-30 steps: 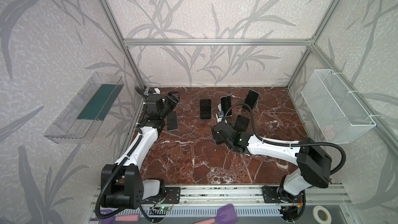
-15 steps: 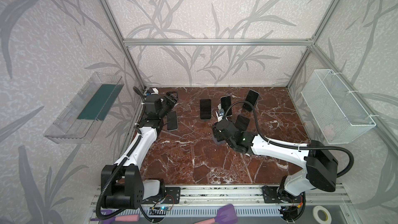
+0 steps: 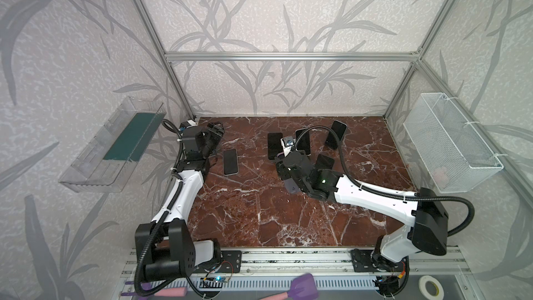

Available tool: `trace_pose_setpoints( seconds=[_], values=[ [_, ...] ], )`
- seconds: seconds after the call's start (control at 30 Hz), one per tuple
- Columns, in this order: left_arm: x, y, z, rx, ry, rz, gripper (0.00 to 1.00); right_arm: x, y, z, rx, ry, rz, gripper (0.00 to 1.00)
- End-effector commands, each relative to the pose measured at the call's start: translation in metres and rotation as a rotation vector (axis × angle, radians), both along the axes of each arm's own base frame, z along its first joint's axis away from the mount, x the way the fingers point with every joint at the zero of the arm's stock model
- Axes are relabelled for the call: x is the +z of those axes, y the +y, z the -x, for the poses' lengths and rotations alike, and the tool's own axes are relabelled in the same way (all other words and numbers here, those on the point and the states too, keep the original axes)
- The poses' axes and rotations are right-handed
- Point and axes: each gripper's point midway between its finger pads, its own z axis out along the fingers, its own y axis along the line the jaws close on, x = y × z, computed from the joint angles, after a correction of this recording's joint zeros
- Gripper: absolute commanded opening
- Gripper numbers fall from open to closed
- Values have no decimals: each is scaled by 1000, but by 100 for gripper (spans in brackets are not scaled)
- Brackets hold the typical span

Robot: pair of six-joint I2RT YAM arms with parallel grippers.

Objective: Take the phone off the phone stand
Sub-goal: 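Lift the purple-cased phone out of its stand toward the flat phone, then lower the purple-cased phone flat beside the other flat phone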

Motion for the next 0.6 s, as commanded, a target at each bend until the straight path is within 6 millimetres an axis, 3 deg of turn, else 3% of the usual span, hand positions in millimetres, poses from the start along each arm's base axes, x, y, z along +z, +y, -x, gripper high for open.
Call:
trace_pose_setpoints(
  seconds=[0.0,0.13,0.33,0.57],
  values=[
    [4,11,2,28,5,-26,71,23,24,0,25,-56,-33,65],
    [-1,25,2,60,19,-12,71,26,58,0,73,-55,-54,65],
    [-7,43,2,99,37,7,71,6,115,-2,123,-31,-62,65],
    [-11,57,4,137,47,24,71,-25,152,-17,110,16,-47,65]
  ],
)
